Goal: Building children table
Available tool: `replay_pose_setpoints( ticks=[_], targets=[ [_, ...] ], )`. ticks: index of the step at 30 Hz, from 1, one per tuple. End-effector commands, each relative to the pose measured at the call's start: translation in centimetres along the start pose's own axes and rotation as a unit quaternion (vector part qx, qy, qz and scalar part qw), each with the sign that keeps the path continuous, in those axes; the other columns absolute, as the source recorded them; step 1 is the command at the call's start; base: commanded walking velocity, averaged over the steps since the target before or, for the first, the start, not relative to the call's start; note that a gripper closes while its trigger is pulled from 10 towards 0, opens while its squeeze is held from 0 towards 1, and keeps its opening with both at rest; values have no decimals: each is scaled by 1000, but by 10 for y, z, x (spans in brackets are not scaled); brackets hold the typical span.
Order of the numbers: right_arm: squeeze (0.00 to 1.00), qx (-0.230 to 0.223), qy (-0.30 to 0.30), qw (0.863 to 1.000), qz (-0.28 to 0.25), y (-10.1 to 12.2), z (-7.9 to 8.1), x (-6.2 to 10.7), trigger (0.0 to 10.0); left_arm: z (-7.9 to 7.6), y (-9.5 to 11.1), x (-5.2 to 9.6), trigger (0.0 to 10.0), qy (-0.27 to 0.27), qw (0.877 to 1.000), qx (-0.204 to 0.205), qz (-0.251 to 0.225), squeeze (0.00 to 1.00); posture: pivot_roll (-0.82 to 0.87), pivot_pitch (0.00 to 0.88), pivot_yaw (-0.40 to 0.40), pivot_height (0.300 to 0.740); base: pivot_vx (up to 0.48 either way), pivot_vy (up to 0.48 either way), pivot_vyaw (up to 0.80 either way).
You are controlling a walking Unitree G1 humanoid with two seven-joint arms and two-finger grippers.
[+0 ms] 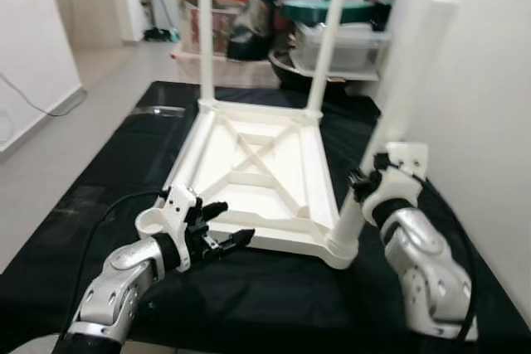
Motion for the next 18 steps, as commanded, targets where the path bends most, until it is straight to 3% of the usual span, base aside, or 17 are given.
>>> replay_pose_setpoints(
  ticks=[1,4,5,7,8,9,10,11,14,16,17,18],
  targets=[
    [0,18,-3,995,96,-35,0,5,10000,-1,0,-4,10000,-8,1000,1,3,0,59,0,-56,740,0,0,0],
    [0,59,46,996,58,-23,12,3,10000,-1,0,-7,10000,-12,1000,-2,5,0,59,0,-56,740,0,0,0],
    [729,41,74,996,37,-15,16,2,10000,-2,1,-10,10000,-16,1000,-3,4,0,55,0,-52,740,0,0,0],
    [729,41,74,996,37,-15,16,2,10000,-2,1,-10,10000,-16,1000,-3,4,0,55,0,-52,740,0,0,0],
    [1000,30,153,988,-15,5,24,-4,10000,-3,2,-13,10000,-20,1000,-2,0,0,52,0,-55,740,0,0,0],
    [0,33,200,979,-34,13,27,-5,10000,-3,3,-13,10000,-20,1000,-2,-2,0,52,0,-55,740,0,0,0],
    [0,33,200,979,-34,13,27,-5,10000,-3,3,-13,10000,-20,1000,-2,-2,0,52,0,-55,740,0,0,0],
    [0,35,289,955,-53,22,30,-2,10000,-2,2,-13,10000,-19,1000,-2,0,0,54,0,-61,740,0,0,0],
    [0,31,323,944,-59,25,31,2,10000,-2,0,-13,10000,-19,1000,-3,2,0,54,0,-61,740,0,0,0],
    [0,36,469,880,-59,27,31,24,10000,-2,1,-12,10000,-15,1000,-4,0,0,71,0,-79,740,0,0,0],
    [0,34,513,856,-53,26,30,32,10000,-1,1,-12,10000,-14,1000,-4,-1,0,71,0,-79,740,0,0,0],
    [0,34,513,856,-53,26,30,32,10000,-1,1,-12,10000,-14,1000,-4,-1,0,71,0,-79,740,0,0,0]
  ],
)
Point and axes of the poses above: a point about 5 cm out from each wrist's last joint towards the gripper, its own x axis pointing back from the gripper into the wrist, its own y axis along the axis of the wrist's last joint, z = x × y, the point moved 1 cm from there along -x, pointing out of the wrist towards the gripper, and after that the axes turned 3 degrees about x, right-handed, at the moved point
